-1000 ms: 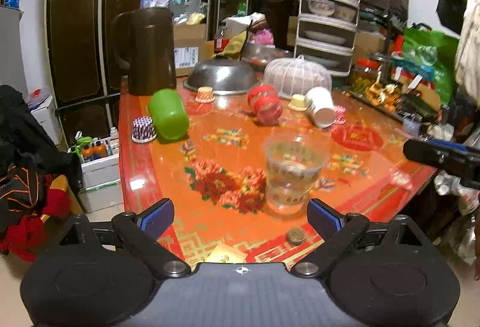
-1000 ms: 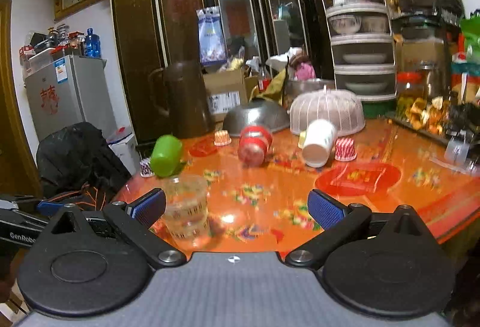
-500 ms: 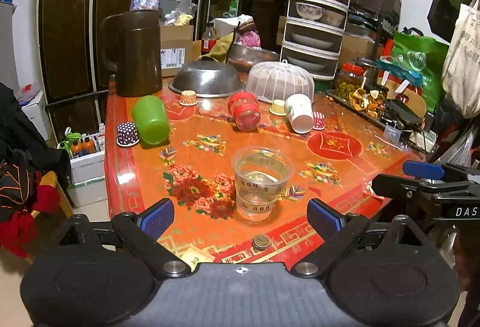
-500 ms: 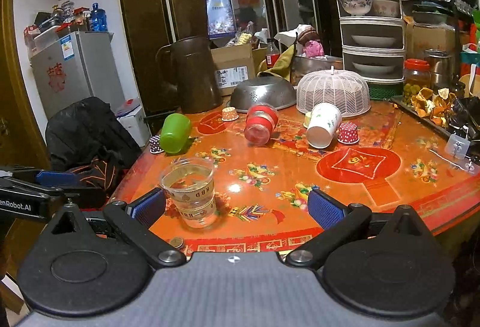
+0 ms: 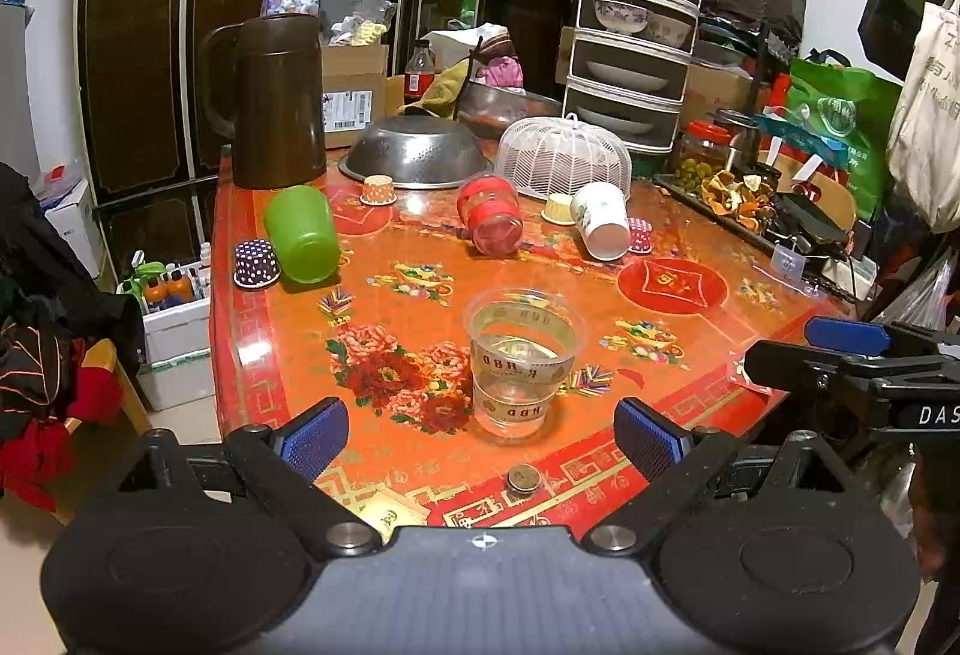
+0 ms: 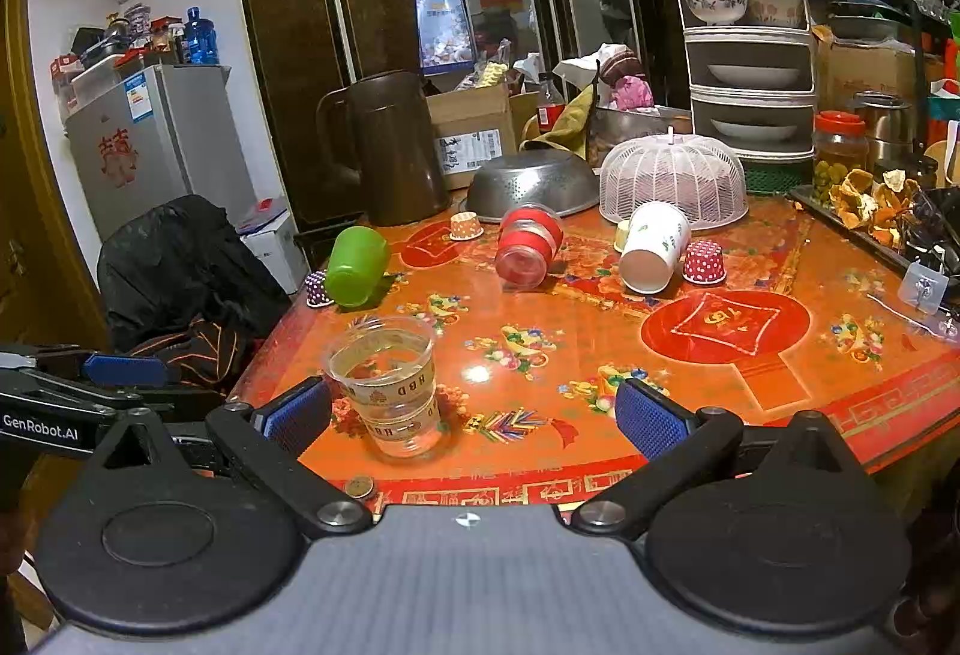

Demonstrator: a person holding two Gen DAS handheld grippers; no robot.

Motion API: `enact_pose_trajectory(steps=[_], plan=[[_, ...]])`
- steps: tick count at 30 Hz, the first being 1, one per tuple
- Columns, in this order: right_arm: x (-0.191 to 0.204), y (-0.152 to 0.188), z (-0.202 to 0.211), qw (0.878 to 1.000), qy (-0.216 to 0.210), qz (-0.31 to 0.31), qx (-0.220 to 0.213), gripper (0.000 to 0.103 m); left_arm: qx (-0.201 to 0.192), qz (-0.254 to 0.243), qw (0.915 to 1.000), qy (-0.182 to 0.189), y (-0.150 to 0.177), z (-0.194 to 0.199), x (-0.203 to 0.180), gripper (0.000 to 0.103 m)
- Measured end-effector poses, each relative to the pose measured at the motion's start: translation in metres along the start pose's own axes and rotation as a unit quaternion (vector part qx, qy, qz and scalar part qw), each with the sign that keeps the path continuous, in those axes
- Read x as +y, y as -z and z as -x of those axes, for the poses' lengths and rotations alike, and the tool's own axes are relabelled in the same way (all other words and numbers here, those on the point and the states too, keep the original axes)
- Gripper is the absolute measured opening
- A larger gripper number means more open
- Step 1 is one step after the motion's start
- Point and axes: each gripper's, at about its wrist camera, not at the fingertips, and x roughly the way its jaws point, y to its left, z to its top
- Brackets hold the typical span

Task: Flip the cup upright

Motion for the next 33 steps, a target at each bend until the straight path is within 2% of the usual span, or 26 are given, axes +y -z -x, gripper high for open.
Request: enact_pose_trajectory(steps=[33], plan=[[-0.0004,0.001,-0.0004,1.0,-0.011,-0.005,0.003,0.102,0.003,0.003,1.0,0.0,0.0022,-0.001,-0.0003,0.097]])
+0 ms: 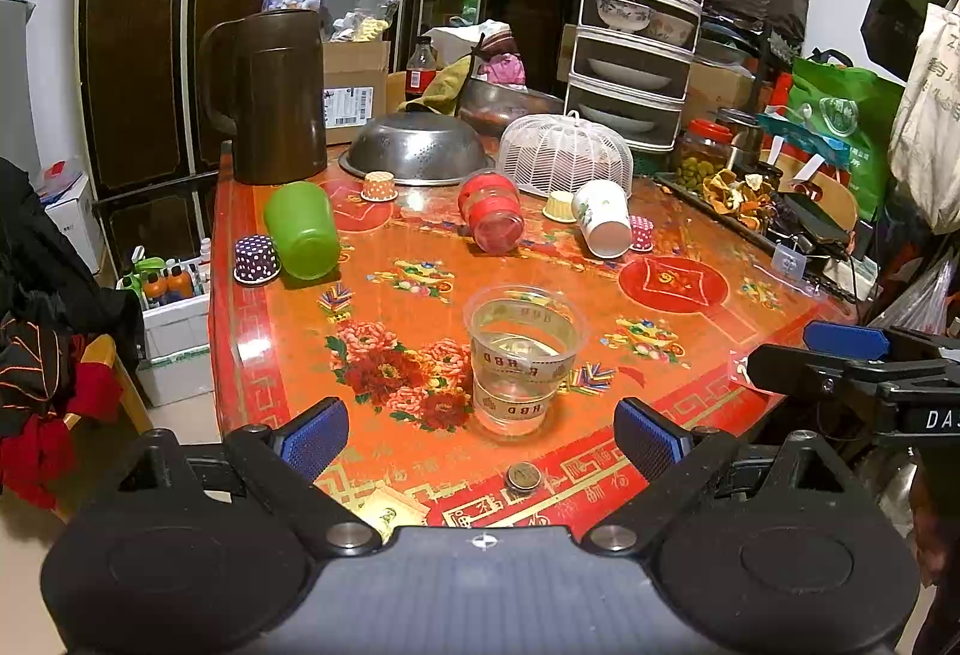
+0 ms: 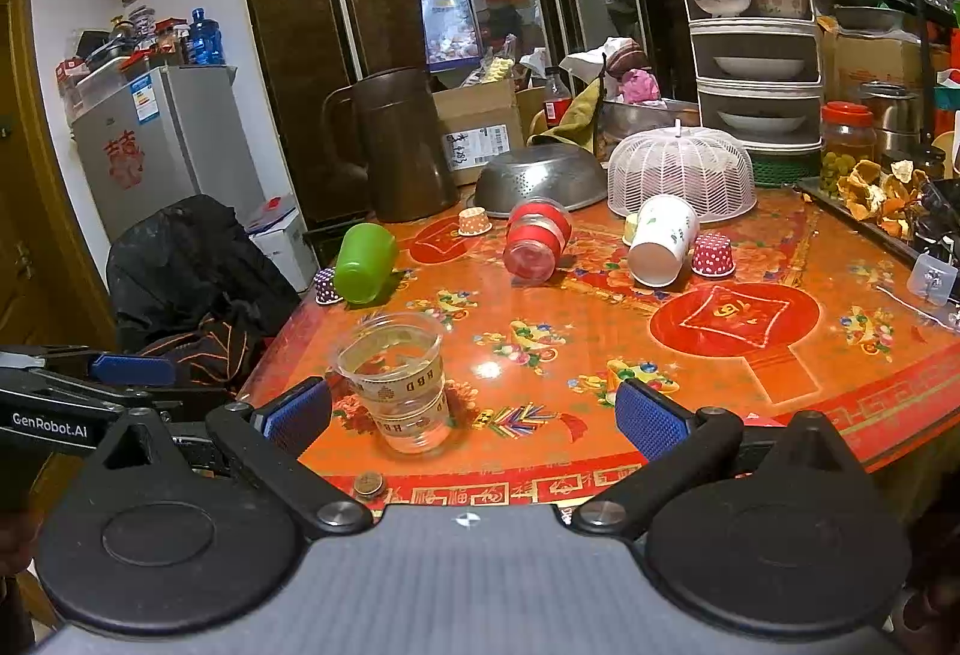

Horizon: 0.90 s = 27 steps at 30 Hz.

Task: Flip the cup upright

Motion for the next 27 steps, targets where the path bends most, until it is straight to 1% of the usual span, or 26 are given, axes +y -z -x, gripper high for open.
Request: enact_pose_trajectory(steps=[27], plan=[[0.0019,0.0034,-0.0014,1.0,-0.008,0.002,0.005,0.102,0.003,0.003,1.0,0.001,-0.0009,-0.0006,0.0002,0.097]])
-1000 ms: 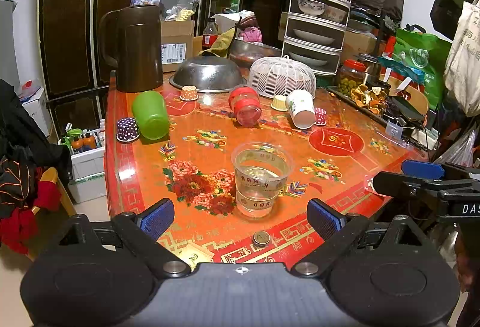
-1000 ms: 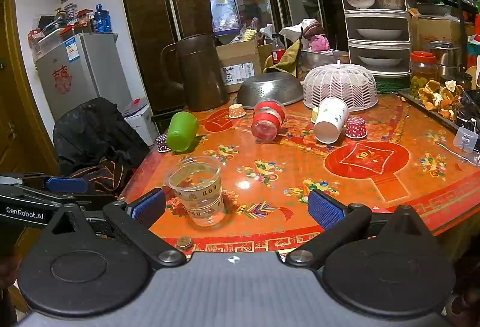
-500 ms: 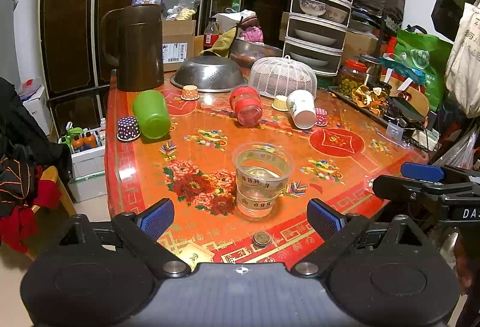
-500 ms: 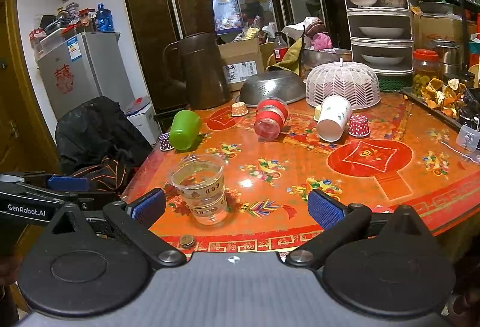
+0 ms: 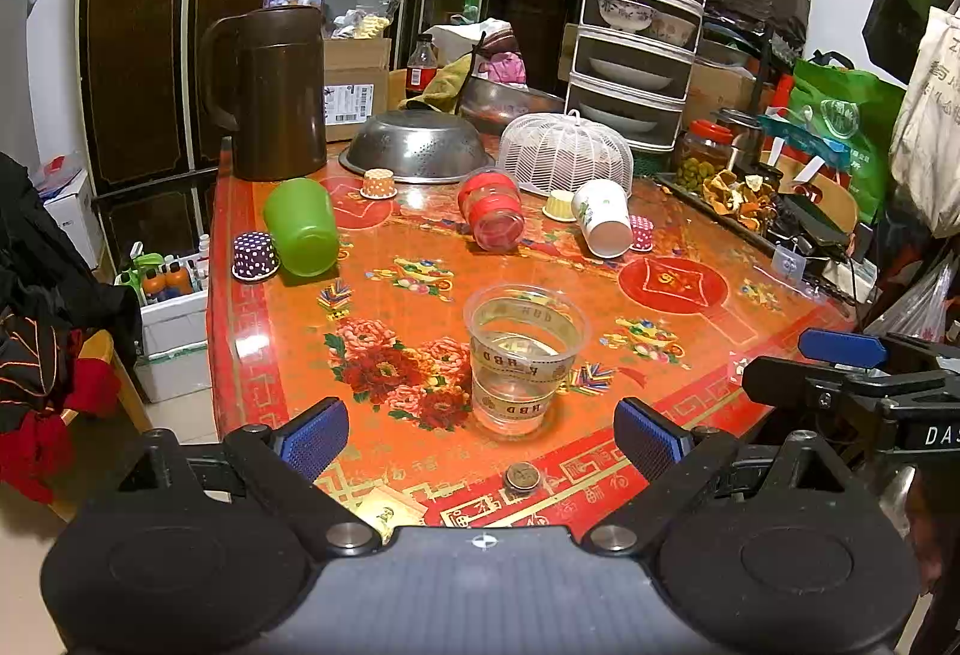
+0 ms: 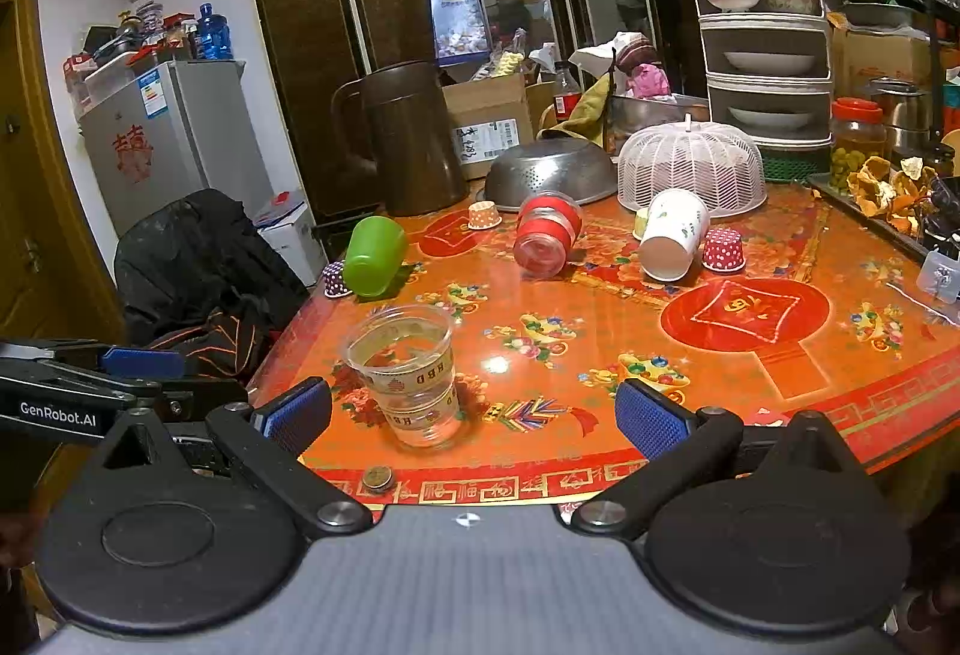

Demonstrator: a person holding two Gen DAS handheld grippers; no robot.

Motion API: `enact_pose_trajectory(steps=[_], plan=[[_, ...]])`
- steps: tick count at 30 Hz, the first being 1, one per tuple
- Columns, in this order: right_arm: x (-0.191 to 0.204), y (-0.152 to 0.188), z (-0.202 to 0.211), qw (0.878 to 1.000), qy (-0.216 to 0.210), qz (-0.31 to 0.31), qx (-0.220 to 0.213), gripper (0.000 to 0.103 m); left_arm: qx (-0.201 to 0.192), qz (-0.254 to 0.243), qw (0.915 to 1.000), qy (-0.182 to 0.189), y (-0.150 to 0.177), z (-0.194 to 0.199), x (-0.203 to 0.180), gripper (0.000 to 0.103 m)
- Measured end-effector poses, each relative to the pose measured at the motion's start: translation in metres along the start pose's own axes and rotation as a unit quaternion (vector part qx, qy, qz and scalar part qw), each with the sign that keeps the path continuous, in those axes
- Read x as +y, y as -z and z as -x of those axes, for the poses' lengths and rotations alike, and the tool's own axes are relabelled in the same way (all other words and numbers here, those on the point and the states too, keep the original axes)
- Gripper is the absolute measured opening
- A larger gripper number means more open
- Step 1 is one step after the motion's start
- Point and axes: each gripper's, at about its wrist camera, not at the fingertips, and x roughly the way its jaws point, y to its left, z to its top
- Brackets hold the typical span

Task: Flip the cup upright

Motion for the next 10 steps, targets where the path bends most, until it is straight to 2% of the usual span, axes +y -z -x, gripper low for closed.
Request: enact_pose_trajectory(steps=[10], plan=[[0.0002,0.0001,0.0001,1.0,0.0,-0.001,0.0,0.102,-0.004,0.001,1.0,-0.006,-0.0006,-0.0003,0.0004,0.097]])
